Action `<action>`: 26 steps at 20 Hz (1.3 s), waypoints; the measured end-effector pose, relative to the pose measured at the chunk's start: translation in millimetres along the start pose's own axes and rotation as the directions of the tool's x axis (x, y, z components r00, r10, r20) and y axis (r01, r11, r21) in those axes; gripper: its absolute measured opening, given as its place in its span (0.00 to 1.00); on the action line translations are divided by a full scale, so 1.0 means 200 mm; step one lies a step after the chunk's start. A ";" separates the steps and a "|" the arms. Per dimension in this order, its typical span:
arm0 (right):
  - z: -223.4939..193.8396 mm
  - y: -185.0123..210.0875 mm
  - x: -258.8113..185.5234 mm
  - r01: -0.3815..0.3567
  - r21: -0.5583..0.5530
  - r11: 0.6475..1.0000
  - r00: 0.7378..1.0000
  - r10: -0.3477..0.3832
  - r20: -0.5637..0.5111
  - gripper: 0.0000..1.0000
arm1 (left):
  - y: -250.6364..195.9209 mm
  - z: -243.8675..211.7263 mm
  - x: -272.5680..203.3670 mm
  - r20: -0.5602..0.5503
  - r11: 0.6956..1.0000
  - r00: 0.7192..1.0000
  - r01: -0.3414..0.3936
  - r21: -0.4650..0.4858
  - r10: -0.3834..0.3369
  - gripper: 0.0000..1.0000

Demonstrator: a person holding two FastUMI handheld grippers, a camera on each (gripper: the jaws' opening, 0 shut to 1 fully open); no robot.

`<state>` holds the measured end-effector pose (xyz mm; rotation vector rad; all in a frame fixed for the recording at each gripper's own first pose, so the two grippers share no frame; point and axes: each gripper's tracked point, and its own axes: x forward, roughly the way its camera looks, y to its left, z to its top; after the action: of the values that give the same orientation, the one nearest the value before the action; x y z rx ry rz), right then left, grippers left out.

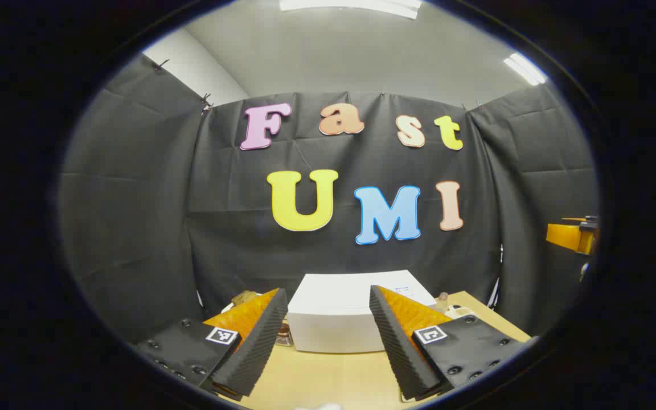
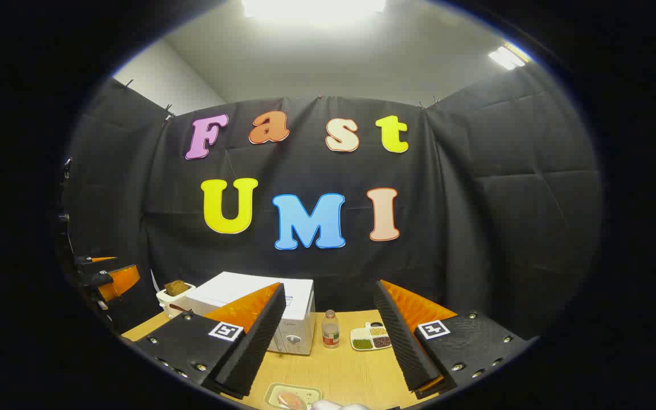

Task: Open the microwave oven with the left hand, put the food in, and close the microwave oven.

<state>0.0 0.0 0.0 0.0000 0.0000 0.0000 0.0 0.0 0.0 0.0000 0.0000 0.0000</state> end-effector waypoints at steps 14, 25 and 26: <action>-0.04 0.01 0.02 -0.020 0.011 1.000 1.000 0.020 -0.016 0.95 | 0.01 0.00 -0.02 -0.007 1.000 1.000 -0.016 0.024 0.016 0.94; -0.04 0.07 0.04 -0.053 0.001 0.999 0.998 0.053 -0.027 0.96 | 0.02 -0.10 0.01 -0.029 0.999 0.999 -0.024 0.025 0.025 0.96; -0.04 0.07 0.04 -0.055 -0.001 0.998 0.998 0.055 -0.025 0.96 | 0.02 -0.11 0.02 -0.028 0.999 0.999 -0.023 0.023 0.024 0.94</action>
<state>8.4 14.6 -7.5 -0.0017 0.0246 0.0549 4.2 4.0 -21.2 0.0223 0.0285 0.0238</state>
